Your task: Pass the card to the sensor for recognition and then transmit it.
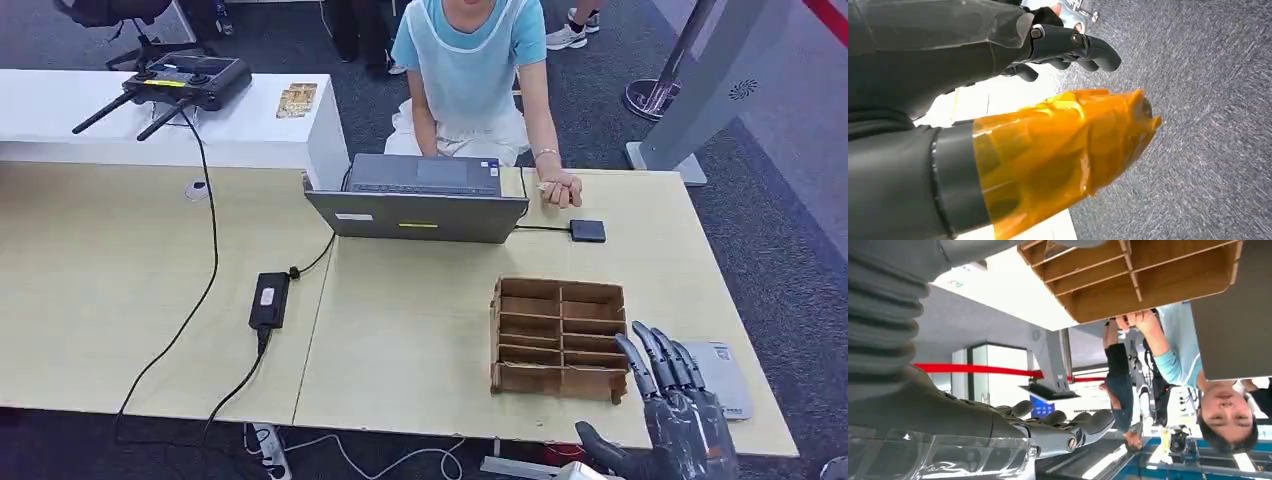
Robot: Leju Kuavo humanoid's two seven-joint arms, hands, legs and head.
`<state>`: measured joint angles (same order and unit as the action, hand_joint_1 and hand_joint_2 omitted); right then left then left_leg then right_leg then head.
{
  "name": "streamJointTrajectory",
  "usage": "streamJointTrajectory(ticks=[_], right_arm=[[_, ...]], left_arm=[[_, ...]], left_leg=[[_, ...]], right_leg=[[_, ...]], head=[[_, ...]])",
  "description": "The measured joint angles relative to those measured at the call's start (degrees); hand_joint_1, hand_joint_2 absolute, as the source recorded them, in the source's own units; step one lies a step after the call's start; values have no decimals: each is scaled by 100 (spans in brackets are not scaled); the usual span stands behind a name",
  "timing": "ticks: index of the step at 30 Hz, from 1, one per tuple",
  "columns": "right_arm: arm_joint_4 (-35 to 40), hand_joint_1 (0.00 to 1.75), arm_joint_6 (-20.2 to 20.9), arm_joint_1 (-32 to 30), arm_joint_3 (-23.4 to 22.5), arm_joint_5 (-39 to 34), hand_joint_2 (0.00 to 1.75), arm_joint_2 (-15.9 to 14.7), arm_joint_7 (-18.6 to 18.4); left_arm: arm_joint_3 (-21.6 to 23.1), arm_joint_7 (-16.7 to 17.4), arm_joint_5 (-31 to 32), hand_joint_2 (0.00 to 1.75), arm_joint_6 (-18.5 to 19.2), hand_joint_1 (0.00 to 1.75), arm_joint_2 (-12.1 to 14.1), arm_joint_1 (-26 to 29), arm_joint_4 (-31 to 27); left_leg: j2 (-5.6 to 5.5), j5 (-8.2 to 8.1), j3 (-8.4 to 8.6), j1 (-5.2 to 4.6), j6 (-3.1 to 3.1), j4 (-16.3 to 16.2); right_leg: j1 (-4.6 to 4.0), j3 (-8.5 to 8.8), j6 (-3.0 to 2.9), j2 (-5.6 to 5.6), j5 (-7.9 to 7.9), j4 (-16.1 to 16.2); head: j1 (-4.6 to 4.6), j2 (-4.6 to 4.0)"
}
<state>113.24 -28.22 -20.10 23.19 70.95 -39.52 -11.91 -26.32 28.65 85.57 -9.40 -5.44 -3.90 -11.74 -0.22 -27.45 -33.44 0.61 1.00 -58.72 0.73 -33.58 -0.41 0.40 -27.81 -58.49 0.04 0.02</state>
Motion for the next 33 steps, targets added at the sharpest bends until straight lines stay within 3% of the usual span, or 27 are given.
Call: streamJointTrajectory(ticks=[6, 11, 15, 23, 33], right_arm=[[0, 0, -15, 1, -7, 129, 175, 0, -53], [-125, 0, 0, 114, -44, 932, 175, 57, -317], [-389, 0, 94, 359, -24, 1196, 175, 192, -262], [-937, 0, 304, 861, 66, 986, 175, 396, -22], [-1117, 0, 711, 1004, 120, 791, 175, 422, -5]], left_arm=[[-2, 0, 15, 0, 0, 0, 0, 0, 0], [-4, 0, 87, 0, 0, 0, -4, 0, 0], [-2, 2, 138, 0, 4, 0, -11, -3, 0], [-2, 2, 201, 0, 4, 0, -11, -8, 0], [-4, 7, 201, 0, 17, 0, -9, -8, 0]], left_leg=[[0, 0, 0, 0, 0, 0], [0, 0, 1, 0, 0, 0], [3, 1, 2, 0, 0, 0], [2, 2, 2, 0, 1, 0], [2, 1, 1, 0, 0, 0]], right_leg=[[0, 0, 0, 0, 0, 0], [0, 0, 0, -2, 0, 0], [-1, 1, -1, -4, 1, -1], [0, 2, -2, -2, 2, -2], [0, 1, -1, -2, 1, -1]], head=[[0, 0], [0, 0], [0, -2], [0, 0], [0, 0]])
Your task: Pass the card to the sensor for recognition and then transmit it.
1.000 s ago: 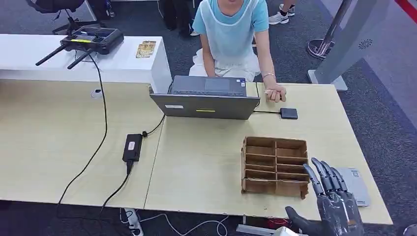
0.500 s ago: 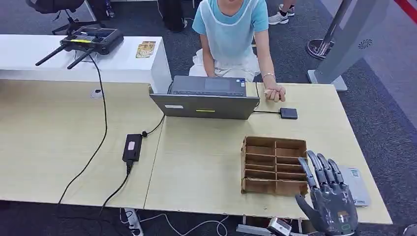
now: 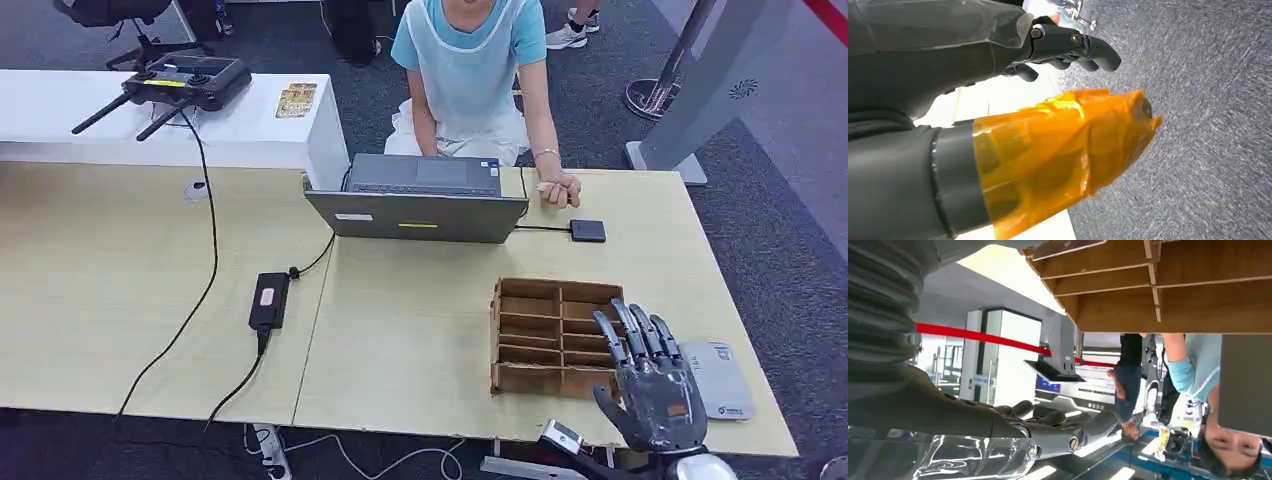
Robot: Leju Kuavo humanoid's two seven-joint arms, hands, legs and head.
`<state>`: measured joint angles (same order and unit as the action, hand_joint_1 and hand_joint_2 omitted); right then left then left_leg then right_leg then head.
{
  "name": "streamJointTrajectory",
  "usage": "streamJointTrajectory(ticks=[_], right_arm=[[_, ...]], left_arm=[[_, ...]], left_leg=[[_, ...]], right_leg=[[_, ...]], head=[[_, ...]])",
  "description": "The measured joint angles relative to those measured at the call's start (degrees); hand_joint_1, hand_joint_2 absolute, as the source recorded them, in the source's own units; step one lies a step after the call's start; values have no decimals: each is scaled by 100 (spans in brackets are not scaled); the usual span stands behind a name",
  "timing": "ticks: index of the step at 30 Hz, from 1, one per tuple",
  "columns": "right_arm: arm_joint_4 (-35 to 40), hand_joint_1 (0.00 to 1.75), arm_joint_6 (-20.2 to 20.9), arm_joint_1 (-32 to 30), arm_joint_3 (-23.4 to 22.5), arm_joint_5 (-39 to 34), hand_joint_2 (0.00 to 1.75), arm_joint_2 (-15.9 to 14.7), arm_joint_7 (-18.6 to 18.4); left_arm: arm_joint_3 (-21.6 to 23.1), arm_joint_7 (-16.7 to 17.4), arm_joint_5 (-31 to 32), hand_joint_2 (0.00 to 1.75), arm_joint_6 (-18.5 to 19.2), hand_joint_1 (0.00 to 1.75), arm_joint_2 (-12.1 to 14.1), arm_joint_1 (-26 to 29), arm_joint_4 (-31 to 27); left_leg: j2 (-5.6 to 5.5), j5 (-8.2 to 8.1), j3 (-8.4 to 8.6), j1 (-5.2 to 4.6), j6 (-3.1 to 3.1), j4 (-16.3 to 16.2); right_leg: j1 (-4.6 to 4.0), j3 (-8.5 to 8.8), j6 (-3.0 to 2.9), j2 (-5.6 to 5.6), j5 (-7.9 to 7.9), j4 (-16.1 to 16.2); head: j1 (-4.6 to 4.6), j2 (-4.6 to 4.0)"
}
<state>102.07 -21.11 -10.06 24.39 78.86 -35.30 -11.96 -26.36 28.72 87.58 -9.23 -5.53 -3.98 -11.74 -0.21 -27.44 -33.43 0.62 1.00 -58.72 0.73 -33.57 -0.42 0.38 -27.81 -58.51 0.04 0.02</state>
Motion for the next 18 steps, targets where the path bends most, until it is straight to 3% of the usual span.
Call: streamJointTrajectory(ticks=[7, 18], right_arm=[[-17, 0, 293, 80, 7, -151, 175, 0, 50], [-77, 0, 380, 191, 22, -232, 175, 0, 129]], left_arm=[[0, 0, 0, 0, -2, 0, 0, 0, 0], [0, 0, 18, 0, -2, 0, 0, 0, 0]], left_leg=[[0, 0, 0, 0, 0, 0], [0, 0, 0, 0, 0, 0]], right_leg=[[0, 1, 0, 0, 0, 0], [0, 0, 0, 0, 0, 0]], head=[[0, -2], [0, -2]])
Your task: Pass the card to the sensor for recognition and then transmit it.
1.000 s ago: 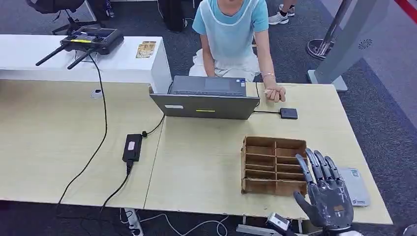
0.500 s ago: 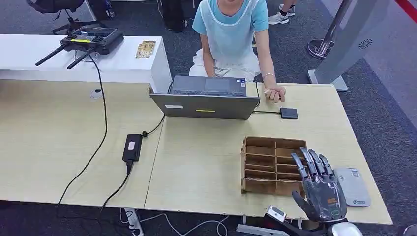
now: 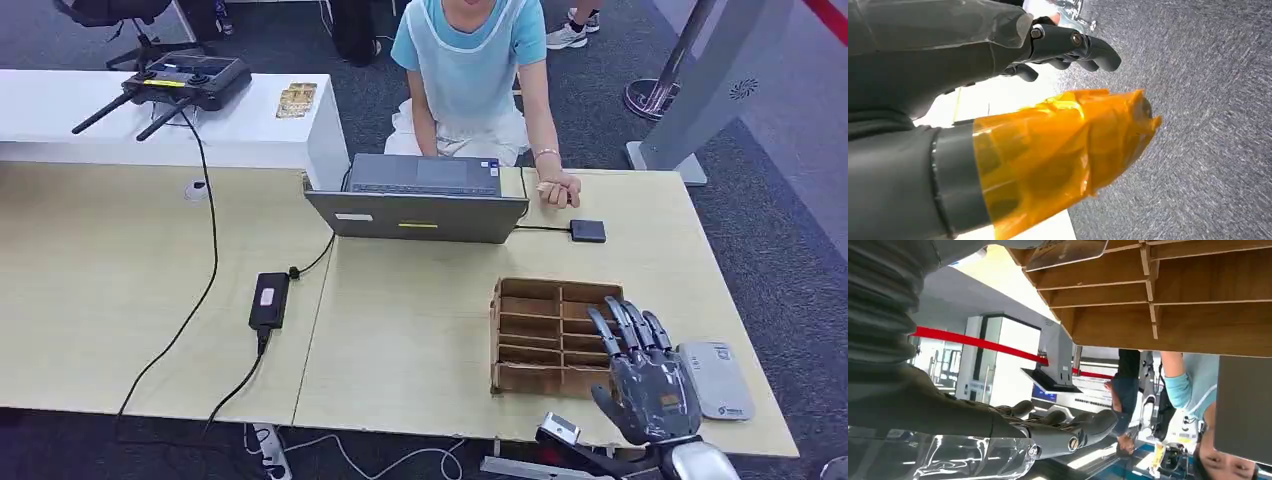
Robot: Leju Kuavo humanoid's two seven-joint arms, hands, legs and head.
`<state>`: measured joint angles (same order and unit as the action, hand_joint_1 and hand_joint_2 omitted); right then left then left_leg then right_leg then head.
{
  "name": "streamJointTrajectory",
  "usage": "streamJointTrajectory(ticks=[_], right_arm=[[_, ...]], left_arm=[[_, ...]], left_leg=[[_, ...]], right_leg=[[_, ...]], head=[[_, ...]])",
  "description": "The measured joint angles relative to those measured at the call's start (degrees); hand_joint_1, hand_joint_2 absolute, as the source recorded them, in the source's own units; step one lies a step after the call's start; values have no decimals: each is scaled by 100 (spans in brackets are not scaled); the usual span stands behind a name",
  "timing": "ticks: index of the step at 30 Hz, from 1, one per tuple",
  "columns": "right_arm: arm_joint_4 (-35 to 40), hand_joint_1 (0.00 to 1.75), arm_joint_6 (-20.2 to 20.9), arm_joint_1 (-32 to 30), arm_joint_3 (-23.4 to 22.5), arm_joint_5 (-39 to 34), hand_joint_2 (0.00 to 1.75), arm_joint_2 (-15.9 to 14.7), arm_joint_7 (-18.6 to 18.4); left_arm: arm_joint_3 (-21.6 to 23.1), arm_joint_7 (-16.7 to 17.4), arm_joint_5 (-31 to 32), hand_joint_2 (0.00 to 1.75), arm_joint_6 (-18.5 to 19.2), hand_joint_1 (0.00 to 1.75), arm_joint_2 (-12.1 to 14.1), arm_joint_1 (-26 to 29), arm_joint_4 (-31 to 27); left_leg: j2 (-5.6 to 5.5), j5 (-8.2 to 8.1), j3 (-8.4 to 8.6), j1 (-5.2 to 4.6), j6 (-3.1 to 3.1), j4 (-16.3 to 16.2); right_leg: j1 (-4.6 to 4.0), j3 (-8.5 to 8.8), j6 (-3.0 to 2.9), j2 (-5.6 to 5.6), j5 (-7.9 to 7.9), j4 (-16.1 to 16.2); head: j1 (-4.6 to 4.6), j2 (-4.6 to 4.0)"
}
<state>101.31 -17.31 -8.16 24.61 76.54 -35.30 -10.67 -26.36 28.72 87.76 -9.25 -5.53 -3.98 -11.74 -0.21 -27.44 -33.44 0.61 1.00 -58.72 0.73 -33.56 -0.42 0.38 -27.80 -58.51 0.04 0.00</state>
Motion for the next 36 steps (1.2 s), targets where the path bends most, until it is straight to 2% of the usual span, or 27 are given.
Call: streamJointTrajectory(ticks=[30, 35, 36], right_arm=[[-439, 2, 308, 229, 142, -474, 175, 109, 159], [-448, 12, 317, 248, 142, -485, 175, 111, 160], [-452, 19, 321, 251, 142, -485, 175, 111, 160]], left_arm=[[-6, 0, 116, 0, 0, 0, 0, 0, 0], [-6, 0, 120, 0, 2, 0, 0, 0, 0], [-6, 0, 120, 0, 2, 0, 0, 0, 0]], left_leg=[[0, 0, 0, 0, 0, 0], [0, 0, 0, 0, 0, 0], [0, 0, 0, 0, 0, 0]], right_leg=[[0, 1, 0, 0, 0, 0], [0, 0, 0, 0, 0, 0], [0, 0, 0, 0, 0, 0]], head=[[0, 2], [2, 2], [0, 2]])
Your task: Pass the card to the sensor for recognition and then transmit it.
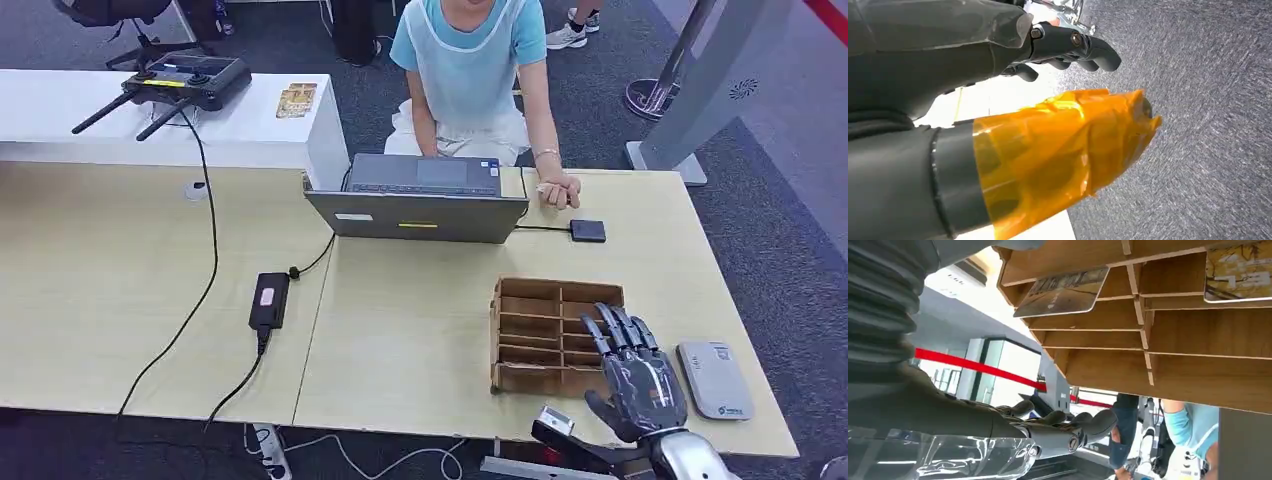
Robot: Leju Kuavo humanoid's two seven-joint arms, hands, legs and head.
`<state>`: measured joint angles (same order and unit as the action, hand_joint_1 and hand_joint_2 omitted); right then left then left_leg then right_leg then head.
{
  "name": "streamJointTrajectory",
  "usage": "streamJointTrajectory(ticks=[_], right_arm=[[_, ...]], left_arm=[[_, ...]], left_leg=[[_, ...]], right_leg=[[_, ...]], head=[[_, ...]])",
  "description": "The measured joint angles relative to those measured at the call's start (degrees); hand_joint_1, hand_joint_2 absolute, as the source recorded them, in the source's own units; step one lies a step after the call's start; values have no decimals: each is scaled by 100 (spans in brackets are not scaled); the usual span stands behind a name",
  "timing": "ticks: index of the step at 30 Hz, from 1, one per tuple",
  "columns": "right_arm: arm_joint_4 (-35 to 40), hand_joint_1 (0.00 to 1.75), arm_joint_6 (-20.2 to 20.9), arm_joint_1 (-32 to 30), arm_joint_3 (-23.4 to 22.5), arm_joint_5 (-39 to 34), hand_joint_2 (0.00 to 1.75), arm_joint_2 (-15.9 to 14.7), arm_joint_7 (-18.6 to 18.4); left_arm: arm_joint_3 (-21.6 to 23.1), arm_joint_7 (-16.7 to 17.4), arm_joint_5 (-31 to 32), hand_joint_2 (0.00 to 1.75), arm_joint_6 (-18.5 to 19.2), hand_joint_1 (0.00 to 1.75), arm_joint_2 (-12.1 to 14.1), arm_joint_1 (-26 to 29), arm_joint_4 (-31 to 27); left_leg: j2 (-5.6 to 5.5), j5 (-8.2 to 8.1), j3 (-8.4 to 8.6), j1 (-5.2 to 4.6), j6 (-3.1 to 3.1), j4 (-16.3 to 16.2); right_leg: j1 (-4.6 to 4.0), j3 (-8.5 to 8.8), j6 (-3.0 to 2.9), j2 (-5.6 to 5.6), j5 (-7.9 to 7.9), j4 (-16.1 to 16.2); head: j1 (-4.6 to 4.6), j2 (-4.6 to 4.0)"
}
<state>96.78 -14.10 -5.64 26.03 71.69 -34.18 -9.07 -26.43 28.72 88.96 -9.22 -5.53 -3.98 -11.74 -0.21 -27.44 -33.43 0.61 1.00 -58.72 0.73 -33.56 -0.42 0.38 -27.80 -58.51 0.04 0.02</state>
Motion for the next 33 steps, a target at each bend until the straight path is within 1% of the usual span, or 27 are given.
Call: streamJointTrajectory(ticks=[4, 5, 7, 9, 10, 11, 12, 24, 25, 27, 31, 32, 33], right_arm=[[-15, 33, 4, 10, 0, -15, 175, 0, 0], [-15, 33, 4, 12, 0, -17, 175, 0, 0], [-20, 44, 4, 15, 0, -18, 175, 0, 0], [-20, 45, 4, 17, 0, -17, 175, 0, 0], [-20, 49, 4, 18, 0, -17, 175, 0, 0], [-20, 47, 4, 20, 0, -17, 175, 0, 0], [-22, 51, 4, 20, 0, -18, 175, 0, 0], [-22, 51, 4, 21, 0, -17, 175, 0, 0], [-22, 52, 4, 21, 0, -18, 175, 0, 0], [-22, 66, 4, 21, 0, -17, 175, 0, 0], [-31, 65, 11, 22, 0, -20, 175, 0, 0], [-37, 73, 13, 22, 0, -20, 175, 0, 0], [-37, 103, 17, 22, 0, -24, 175, 0, 0]], left_arm=[[0, 0, 2, 0, 0, 0, 0, 0, 0], [0, 0, 4, 0, 0, 0, 0, 0, 0], [0, 0, 9, 0, 0, 0, 0, 0, 0], [0, 0, 11, 0, 0, 0, 0, 0, 0], [0, 0, 13, 0, 0, 0, 0, 0, 0], [0, 0, 13, 0, 0, 0, 0, 0, 0], [0, 0, 13, 0, 2, 0, 0, 0, 0], [0, 0, 48, 0, 15, 0, 0, 0, 0], [0, 0, 48, 0, 15, 0, 0, 0, 0], [0, 0, 50, 0, 15, 0, 0, 0, 0], [0, 0, 52, 0, 15, 0, 0, 0, 0], [0, 0, 55, 0, 15, 0, 0, 0, 0], [0, 0, 57, 0, 15, 0, 0, 0, 0]], left_leg=[[0, 0, 0, 0, 0, 0], [0, 0, 0, 0, 0, 0], [0, 0, 0, 0, 0, 0], [0, 0, 0, 0, 0, 0], [0, 0, 0, 0, 0, 0], [0, 0, 0, 0, 0, 0], [0, 0, 0, 0, 0, 0], [0, 0, 0, 0, 0, 0], [0, 0, 0, 0, 0, 0], [0, 0, 0, 0, 0, 0], [0, 0, 0, 0, 0, 0], [0, 0, 0, 0, 0, 0], [0, 0, 0, 0, 0, 0]], right_leg=[[0, 0, 0, 0, 0, 0], [0, 0, 0, 0, 0, 0], [0, 0, 0, 0, 0, 0], [0, 0, 0, 0, 0, 0], [0, 0, 0, 0, 0, 0], [0, 0, 0, 0, 0, 0], [0, 0, 0, 0, 0, 0], [0, 0, 0, 0, 0, 0], [0, 0, 0, 0, 0, 0], [0, 0, 0, 0, 0, 0], [0, 0, 0, 0, 0, 0], [0, 0, 0, 0, 0, 0], [0, 0, 0, 0, 0, 0]], head=[[0, 0], [0, 0], [0, 0], [0, 0], [0, 0], [0, 0], [0, -2], [0, -2], [0, 0], [0, -2], [0, 0], [0, -2], [0, 0]])
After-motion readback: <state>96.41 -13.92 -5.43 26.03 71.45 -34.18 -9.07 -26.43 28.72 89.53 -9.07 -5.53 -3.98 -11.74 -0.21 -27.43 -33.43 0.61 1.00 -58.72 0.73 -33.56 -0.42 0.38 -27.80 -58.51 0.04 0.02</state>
